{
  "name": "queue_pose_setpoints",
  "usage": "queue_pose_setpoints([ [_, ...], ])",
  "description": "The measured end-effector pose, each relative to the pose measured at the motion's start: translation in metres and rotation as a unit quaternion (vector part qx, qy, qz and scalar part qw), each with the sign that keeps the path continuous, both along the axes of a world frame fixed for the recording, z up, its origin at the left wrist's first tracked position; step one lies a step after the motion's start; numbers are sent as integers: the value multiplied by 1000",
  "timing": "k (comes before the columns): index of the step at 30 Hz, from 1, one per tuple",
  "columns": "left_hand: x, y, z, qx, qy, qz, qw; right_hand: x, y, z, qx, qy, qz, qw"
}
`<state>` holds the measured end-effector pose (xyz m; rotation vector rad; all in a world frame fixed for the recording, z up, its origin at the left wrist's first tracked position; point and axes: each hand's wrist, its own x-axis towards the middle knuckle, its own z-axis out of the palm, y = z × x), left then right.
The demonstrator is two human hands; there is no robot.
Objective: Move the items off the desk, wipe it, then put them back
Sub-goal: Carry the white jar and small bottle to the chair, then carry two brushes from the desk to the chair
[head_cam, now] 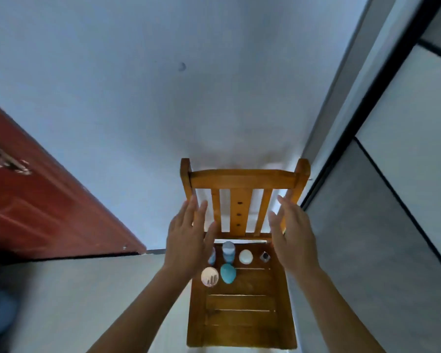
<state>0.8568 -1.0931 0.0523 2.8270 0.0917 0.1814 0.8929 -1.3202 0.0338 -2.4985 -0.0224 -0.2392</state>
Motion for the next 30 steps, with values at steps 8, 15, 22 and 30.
queue_pose_setpoints([
  [8,-156,119,198,131,-147,213,957,-41,149,174,46,-136,274,951],
  [15,-372,152,234,162,-158,445,867,-173,280,228,116,-196,510,830],
  [22,-585,195,232,187,-170,601,758,-346,409,241,165,-225,649,708],
  [30,-761,276,214,171,-113,701,683,-531,535,207,121,-186,735,641],
])
